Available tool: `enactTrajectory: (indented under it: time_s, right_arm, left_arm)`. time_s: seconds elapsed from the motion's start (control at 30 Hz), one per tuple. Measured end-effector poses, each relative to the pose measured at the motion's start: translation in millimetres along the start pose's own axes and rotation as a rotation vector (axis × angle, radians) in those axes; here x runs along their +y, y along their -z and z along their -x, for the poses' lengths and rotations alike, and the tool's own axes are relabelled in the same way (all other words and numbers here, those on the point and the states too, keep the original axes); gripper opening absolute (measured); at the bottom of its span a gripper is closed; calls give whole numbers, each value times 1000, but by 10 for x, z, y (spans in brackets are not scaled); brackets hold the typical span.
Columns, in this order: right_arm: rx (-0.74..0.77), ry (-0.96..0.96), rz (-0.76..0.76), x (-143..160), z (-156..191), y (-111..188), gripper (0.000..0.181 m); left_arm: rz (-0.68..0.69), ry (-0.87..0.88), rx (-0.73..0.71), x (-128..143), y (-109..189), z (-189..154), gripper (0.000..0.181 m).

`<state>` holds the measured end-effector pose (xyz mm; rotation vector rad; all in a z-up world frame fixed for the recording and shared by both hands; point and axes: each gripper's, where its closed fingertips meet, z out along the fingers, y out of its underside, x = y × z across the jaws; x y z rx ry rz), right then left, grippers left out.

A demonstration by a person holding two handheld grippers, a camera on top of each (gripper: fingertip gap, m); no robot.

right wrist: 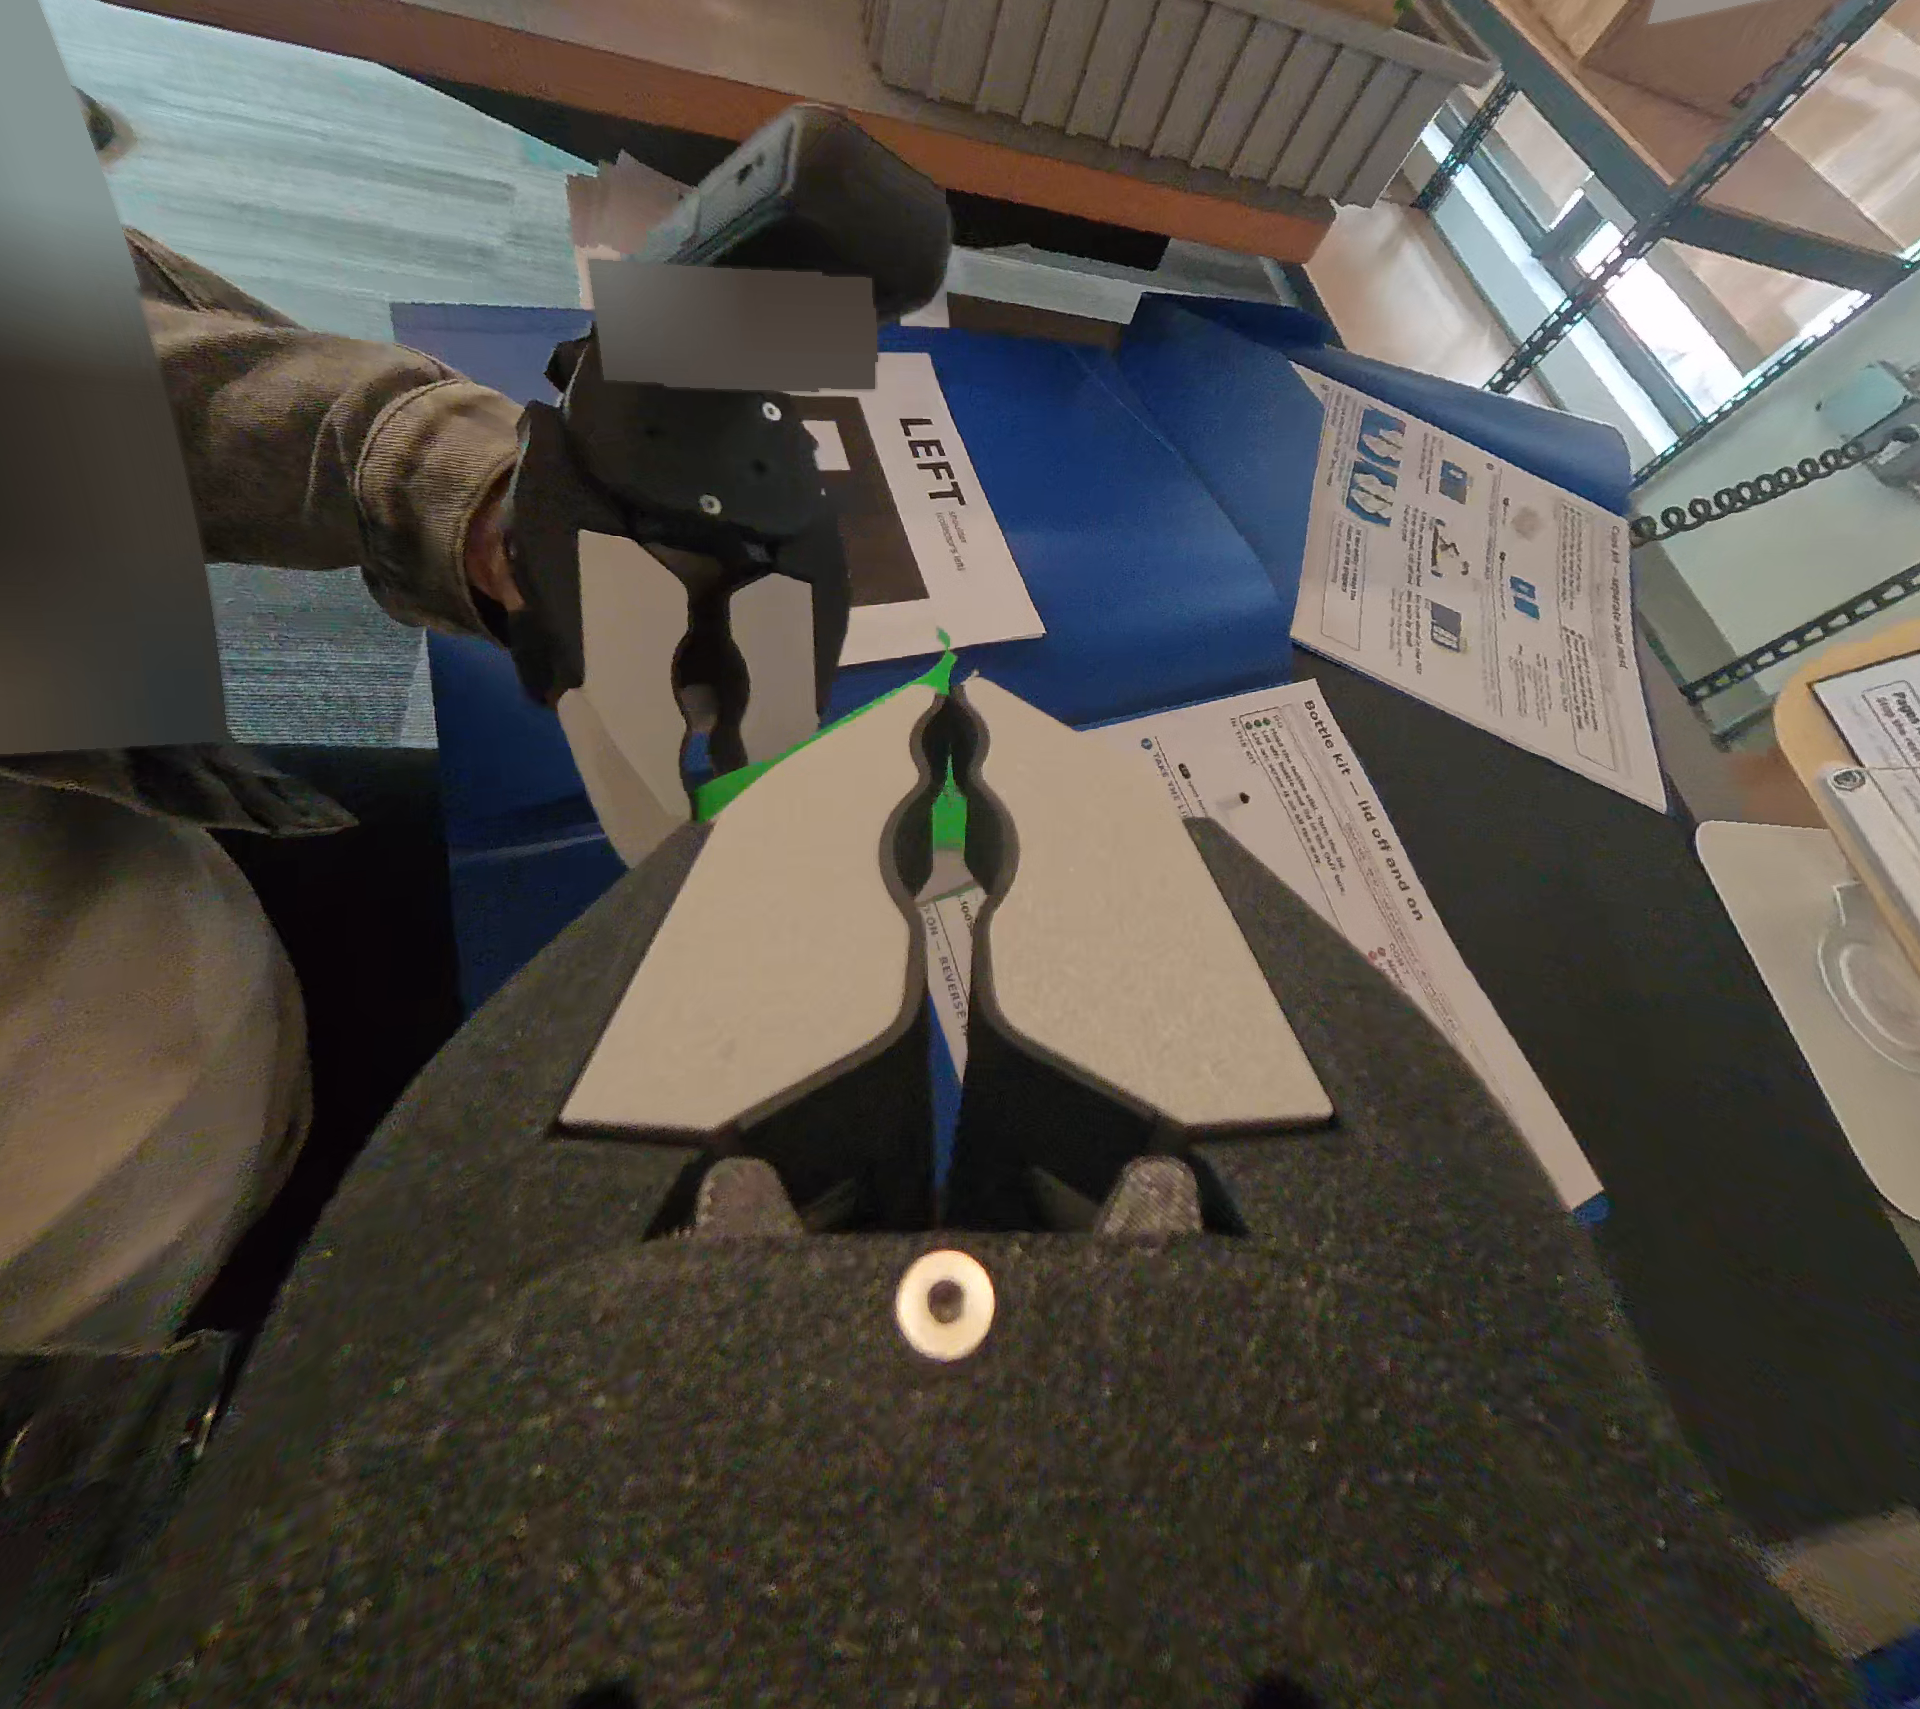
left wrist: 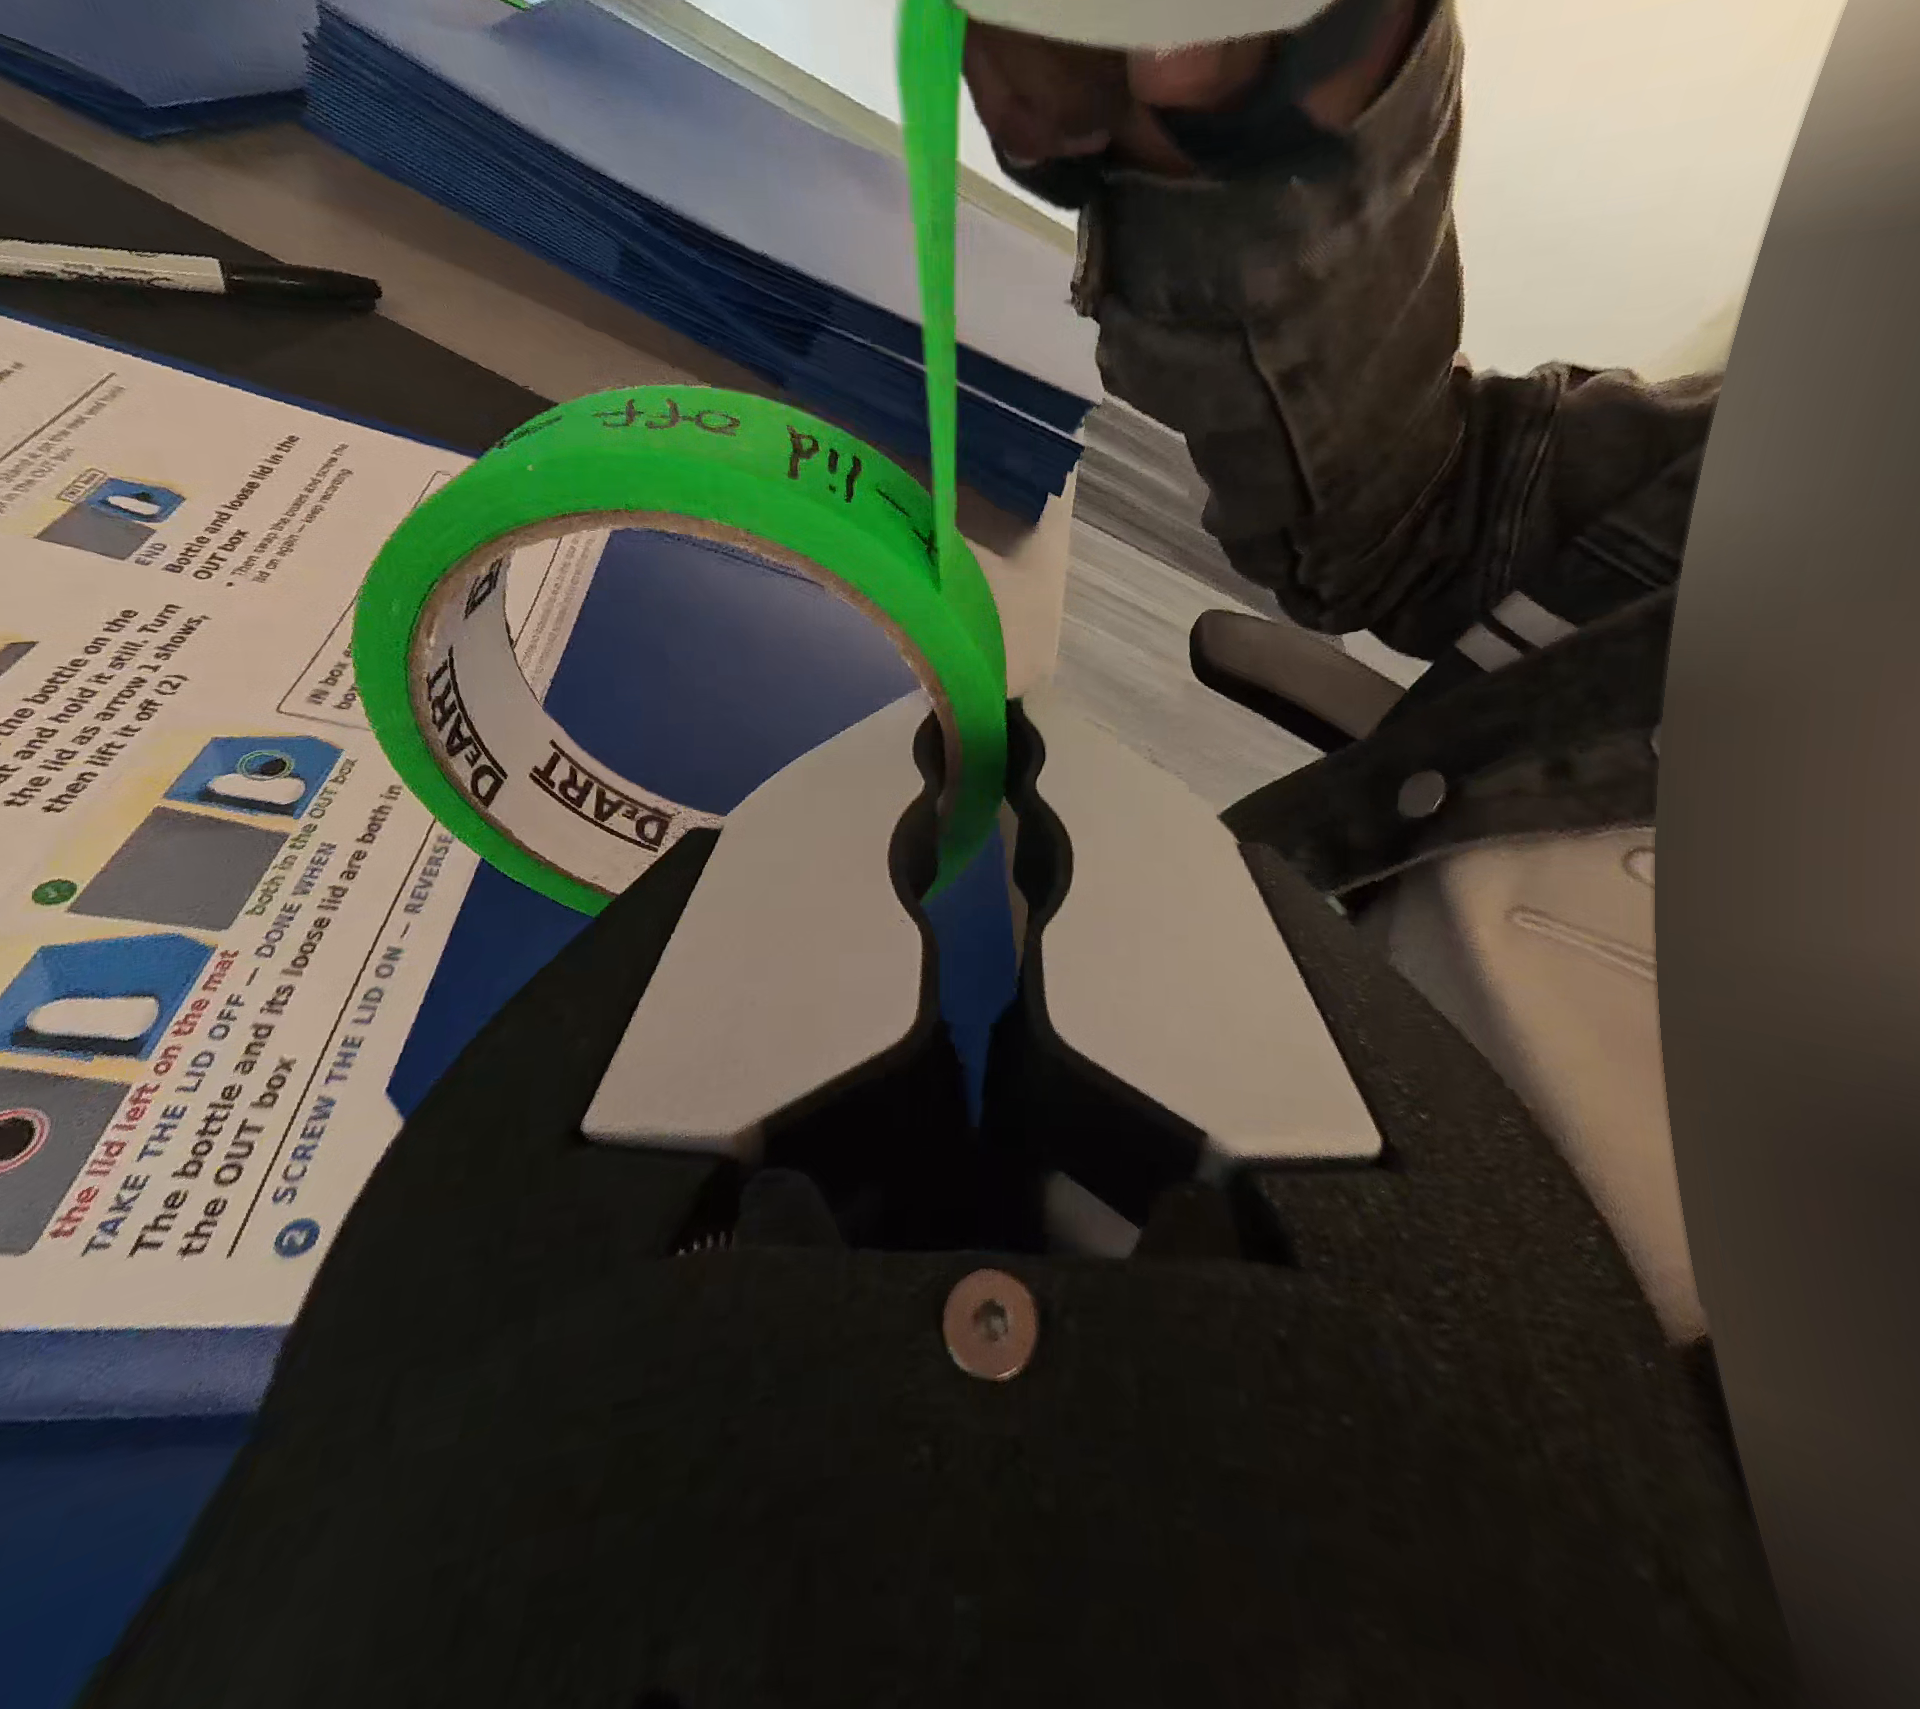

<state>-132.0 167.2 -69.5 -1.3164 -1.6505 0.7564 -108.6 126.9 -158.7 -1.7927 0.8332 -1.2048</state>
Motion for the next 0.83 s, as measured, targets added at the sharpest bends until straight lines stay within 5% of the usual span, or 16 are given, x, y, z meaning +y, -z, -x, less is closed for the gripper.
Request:
enactTrajectory:
  time_s: [0.03, 0.3, 0.43, 0.63, 0.73, 0.83]
  right_arm:
    - [7, -6, -6, 6, -18, 20, 0]
    - [28, -34, -36, -32, 31, 276, 0]
    - [-91, 27, -91, -256, 426, 500, 0]
    - [-173, 297, -70, -424, 952, 828, 0]
    - [-321, 407, -109, -419, 1293, 984, 0]
    - [-471, 435, -171, -428, 1584, 1169, 0]
  left_arm:
    - [7, -3, -4, 30, 5, -11, 11]
    - [132, -180, -17, 409, -108, -298, 10]
    - [100, -246, 36, 412, -122, -550, 10]
    - [111, -373, 39, 382, 59, -812, 69]
    - [-47, -486, 90, 102, 206, -966, 74]
    - [-120, -565, 296, -125, 150, -1298, 84]
